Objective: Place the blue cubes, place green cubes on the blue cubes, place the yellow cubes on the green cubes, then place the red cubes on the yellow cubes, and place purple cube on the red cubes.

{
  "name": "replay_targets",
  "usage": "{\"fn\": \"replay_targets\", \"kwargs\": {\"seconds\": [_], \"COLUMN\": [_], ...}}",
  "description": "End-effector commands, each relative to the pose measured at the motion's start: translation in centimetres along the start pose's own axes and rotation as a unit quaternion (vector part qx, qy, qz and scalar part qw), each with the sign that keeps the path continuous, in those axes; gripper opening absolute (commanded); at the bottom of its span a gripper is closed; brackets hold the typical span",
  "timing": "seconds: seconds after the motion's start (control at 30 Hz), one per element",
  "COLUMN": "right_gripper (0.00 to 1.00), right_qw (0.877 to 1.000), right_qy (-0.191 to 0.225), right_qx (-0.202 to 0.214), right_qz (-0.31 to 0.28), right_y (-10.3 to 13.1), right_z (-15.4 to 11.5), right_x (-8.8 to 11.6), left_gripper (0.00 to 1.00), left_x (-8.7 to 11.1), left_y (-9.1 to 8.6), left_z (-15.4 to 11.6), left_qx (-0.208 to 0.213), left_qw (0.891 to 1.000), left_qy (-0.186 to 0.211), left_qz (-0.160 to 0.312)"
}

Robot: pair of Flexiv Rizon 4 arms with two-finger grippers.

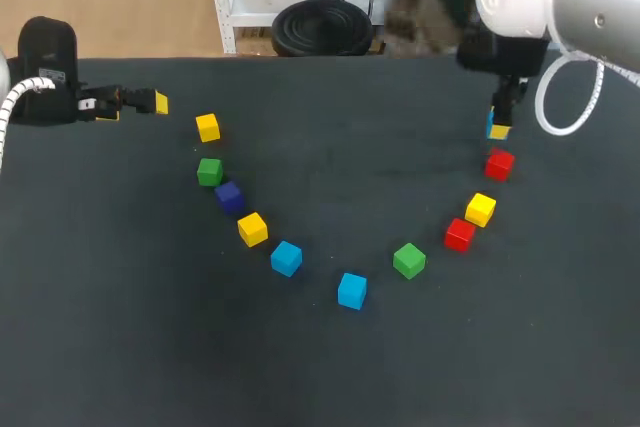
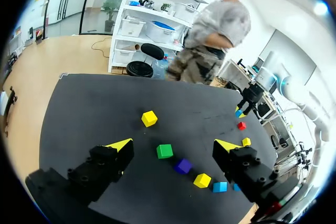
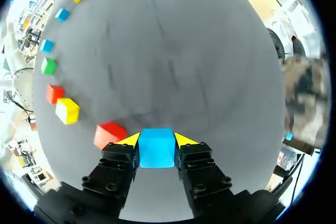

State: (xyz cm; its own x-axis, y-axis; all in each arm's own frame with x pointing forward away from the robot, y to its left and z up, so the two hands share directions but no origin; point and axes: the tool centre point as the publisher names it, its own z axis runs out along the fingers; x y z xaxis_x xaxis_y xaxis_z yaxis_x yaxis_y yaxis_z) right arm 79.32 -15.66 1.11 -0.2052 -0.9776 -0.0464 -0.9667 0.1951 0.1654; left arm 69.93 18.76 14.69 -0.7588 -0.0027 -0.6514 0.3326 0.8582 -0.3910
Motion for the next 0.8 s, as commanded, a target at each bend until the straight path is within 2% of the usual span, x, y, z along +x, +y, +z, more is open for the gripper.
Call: {"fn": "replay_targets", "kwargs": {"seconds": [0.03, 0.37, 0.63, 0.73, 0.8], "right_gripper": [0.00, 0.00, 0.00, 0.00, 0.00], "right_qw": [1.000, 0.999, 0.998, 0.997, 0.998], "right_qy": [-0.006, -0.007, -0.014, -0.022, -0.029], "right_qx": [0.012, 0.028, 0.039, 0.049, 0.041], "right_qz": [-0.012, -0.040, -0.052, -0.049, -0.039], "right_y": [3.3, 8.8, 11.0, 11.8, 12.2], "right_z": [-1.1, -0.6, 0.2, 0.7, 1.4], "right_x": [-0.9, -5.9, -9.1, -9.8, -10.1], "left_gripper": [1.00, 1.00, 1.00, 1.00, 1.00], "left_x": [-0.1, -0.1, -0.1, -0.1, -0.1], "left_y": [-0.2, -0.2, -0.2, -0.2, -0.2], "left_z": [0.0, 0.0, 0.0, 0.0, 0.0], "left_qx": [-0.004, -0.004, -0.004, -0.004, -0.004], "left_qw": [1.000, 1.000, 1.000, 1.000, 1.000], "left_qy": [0.003, 0.003, 0.003, 0.003, 0.003], "left_qz": [-0.001, -0.001, -0.001, -0.001, -0.001]}}
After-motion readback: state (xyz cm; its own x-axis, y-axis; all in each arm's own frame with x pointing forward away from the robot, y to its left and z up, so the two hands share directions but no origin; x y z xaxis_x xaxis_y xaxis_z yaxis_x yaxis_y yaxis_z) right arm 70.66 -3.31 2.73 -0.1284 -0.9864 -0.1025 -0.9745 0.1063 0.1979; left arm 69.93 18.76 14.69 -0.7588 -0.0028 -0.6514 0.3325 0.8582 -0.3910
